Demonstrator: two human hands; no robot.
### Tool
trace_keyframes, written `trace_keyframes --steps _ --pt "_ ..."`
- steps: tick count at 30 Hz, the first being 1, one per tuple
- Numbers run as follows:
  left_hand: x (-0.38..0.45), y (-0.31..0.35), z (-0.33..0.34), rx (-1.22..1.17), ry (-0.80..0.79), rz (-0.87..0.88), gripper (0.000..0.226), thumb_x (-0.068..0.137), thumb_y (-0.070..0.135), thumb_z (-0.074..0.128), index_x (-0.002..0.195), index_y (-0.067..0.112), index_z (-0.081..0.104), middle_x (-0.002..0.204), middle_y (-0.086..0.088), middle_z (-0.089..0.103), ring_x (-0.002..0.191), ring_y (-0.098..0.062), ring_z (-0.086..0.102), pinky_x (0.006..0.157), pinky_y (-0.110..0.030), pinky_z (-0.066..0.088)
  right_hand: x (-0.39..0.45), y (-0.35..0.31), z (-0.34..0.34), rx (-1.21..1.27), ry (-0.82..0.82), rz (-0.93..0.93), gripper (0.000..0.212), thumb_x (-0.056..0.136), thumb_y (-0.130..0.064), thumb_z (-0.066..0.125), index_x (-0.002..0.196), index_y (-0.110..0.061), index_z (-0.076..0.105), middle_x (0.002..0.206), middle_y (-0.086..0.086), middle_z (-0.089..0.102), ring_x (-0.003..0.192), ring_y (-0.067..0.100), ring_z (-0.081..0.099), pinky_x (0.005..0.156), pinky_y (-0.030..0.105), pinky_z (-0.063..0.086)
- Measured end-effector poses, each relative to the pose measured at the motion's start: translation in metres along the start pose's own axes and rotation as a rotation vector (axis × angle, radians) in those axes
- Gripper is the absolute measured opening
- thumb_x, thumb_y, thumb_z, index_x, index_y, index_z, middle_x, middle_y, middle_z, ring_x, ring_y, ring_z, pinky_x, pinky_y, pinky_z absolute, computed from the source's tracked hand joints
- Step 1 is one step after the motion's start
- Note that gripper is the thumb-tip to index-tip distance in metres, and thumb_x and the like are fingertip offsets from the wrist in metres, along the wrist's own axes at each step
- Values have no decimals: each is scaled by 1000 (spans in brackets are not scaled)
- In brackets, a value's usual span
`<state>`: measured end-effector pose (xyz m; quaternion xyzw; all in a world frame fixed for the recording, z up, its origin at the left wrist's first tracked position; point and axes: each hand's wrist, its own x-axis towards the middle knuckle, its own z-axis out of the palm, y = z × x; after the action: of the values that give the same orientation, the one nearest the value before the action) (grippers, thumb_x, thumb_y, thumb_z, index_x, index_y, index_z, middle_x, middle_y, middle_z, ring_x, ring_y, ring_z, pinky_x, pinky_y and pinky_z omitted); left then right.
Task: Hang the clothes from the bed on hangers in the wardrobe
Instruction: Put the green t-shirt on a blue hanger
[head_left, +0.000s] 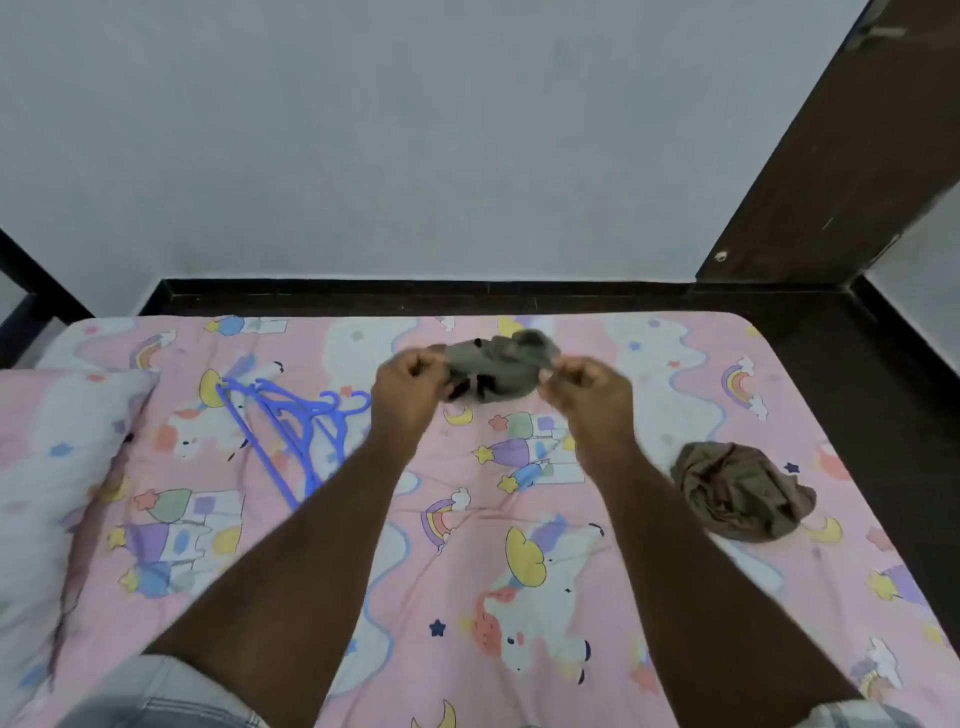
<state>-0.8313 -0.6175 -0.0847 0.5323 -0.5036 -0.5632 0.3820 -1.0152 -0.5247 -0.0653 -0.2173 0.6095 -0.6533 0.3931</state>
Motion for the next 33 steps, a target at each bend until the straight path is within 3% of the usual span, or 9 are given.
trace_keyframes --steps 2,5,8,11,15,22,29,33 --pt "-24 -47 -4 231 -34 -49 11 82 21 69 76 29 72 78 3 74 82 -21 72 82 -37 58 -21 48 -25 -162 23 147 23 80 8 74 80 -15 72 68 -3 71 65 15 63 71 29 54" --pt "-71 -106 -13 537 -126 -132 15 86 20 70 76 30 70 83 9 73 87 -16 69 73 -22 46 -52 106 -59 -455 -1 365 19 74 4 74 73 -15 73 66 0 71 69 23 64 66 31 52" --pt "-100 -141 -24 731 -249 -213 13 89 22 63 94 25 74 105 2 74 104 -19 67 91 -26 48 -72 131 -79 -671 -54 444 12 74 -4 71 75 -16 72 77 5 72 74 26 66 66 32 51" --pt "-100 -144 -28 743 -185 -245 21 91 23 59 106 21 73 115 0 72 112 -23 64 99 -29 46 -72 134 -81 -783 -78 389 7 79 -11 70 81 -17 73 86 -2 72 86 23 68 81 35 56" --pt "-88 -137 -21 731 -111 -210 26 96 21 56 117 14 69 124 -5 68 118 -27 60 100 -29 42 -62 134 -71 -811 -101 329 17 84 -17 71 100 -17 74 102 -2 73 99 20 67 97 35 52" --pt "-64 -161 -14 776 -110 -223 27 99 22 55 118 6 67 123 -12 68 116 -30 60 99 -28 41 -44 157 -59 -853 -89 298 18 88 -19 72 105 -14 74 99 -2 71 98 16 64 94 24 47" --pt "-27 -206 5 797 -213 -246 26 99 20 56 116 7 69 118 -15 69 112 -32 62 96 -30 45 -7 209 -50 -905 -43 347 18 88 -15 68 103 -12 76 106 4 75 103 24 66 98 33 50" --pt "-2 -237 22 781 -253 -234 25 98 22 60 118 13 71 118 -7 71 114 -26 63 91 -22 38 24 242 -53 -912 16 381 18 87 -14 65 101 -13 77 107 7 74 103 29 66 98 38 51"
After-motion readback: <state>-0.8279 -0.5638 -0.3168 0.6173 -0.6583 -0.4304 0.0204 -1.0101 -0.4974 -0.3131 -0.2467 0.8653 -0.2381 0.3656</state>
